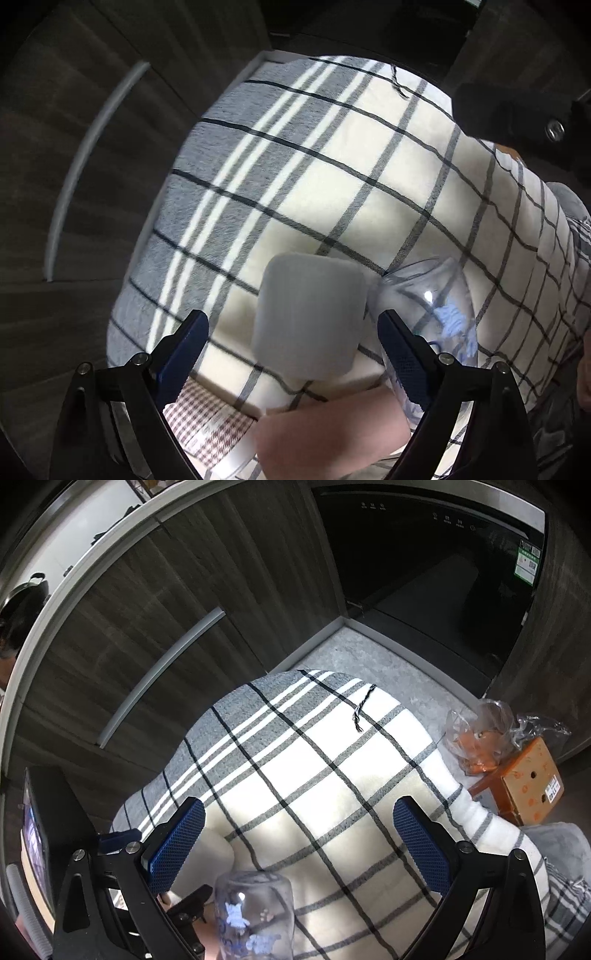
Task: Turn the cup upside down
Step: 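Reach the left gripper to the white cup lying on its side and grasp it, then lift the white cup with the left gripper and rotate it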
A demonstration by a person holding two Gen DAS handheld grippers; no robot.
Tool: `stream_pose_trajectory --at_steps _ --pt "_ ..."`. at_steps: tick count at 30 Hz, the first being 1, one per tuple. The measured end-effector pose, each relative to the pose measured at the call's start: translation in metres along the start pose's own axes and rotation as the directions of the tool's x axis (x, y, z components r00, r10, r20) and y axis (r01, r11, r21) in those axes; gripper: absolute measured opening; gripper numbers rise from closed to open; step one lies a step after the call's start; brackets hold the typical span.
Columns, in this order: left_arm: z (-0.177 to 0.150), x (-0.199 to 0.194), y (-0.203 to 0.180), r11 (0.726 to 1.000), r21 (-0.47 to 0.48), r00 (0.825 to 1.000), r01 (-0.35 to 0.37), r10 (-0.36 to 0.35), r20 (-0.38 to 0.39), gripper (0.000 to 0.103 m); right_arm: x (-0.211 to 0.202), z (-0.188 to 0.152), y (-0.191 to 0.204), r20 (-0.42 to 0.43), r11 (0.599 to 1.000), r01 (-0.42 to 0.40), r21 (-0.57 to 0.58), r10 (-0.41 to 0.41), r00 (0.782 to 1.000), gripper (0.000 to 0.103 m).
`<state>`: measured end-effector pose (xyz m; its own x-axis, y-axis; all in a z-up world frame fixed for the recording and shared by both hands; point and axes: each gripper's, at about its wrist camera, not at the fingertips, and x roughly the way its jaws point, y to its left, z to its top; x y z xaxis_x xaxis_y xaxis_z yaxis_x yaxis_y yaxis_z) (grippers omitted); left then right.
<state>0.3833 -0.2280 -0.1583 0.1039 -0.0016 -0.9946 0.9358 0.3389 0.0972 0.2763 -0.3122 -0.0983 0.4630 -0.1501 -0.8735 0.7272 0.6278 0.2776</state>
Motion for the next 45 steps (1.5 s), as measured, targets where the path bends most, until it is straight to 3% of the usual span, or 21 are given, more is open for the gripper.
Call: stream_pose_trajectory --at_steps 4,8,17,23,28,34,42,45 --pt "0.003 0.019 0.002 0.999 0.012 0.998 0.04 -0.039 -0.04 0.087 0.008 0.001 -0.004 -0.003 1.0 0.019 0.01 -0.019 1.0 0.102" --pt "0.005 0.032 0.003 0.997 0.007 0.995 0.075 -0.074 -0.062 0.069 0.016 0.001 -0.006 -0.011 1.0 0.027 0.017 -0.027 1.0 0.102" --pt "-0.001 0.023 0.007 0.997 -0.059 0.998 0.058 -0.059 -0.028 0.067 0.016 -0.003 -0.01 -0.016 1.0 0.027 0.01 -0.027 1.0 0.102" --pt "-0.026 -0.012 0.023 0.971 -0.225 0.997 0.077 -0.071 0.031 0.067 -0.004 -0.005 -0.008 0.003 1.0 0.002 -0.017 -0.002 1.0 0.102" --pt "-0.064 -0.046 0.024 0.906 -0.407 0.99 0.115 -0.073 0.119 0.067 -0.033 -0.008 -0.007 0.03 0.998 -0.033 -0.059 0.035 0.999 0.102" --pt "-0.123 -0.082 -0.026 0.777 -0.598 0.974 0.196 -0.086 0.208 0.067 -0.069 -0.023 -0.014 0.038 0.989 -0.062 -0.137 0.068 0.997 0.102" --pt "-0.173 -0.082 -0.095 0.66 -0.695 0.951 0.285 -0.106 0.289 0.067 -0.104 -0.059 -0.036 0.019 0.961 -0.055 -0.272 0.062 0.998 0.102" --pt "-0.185 -0.076 -0.115 0.639 -0.714 0.95 0.287 -0.091 0.3 0.067 -0.112 -0.075 -0.049 0.013 0.955 -0.04 -0.294 0.045 0.999 0.102"
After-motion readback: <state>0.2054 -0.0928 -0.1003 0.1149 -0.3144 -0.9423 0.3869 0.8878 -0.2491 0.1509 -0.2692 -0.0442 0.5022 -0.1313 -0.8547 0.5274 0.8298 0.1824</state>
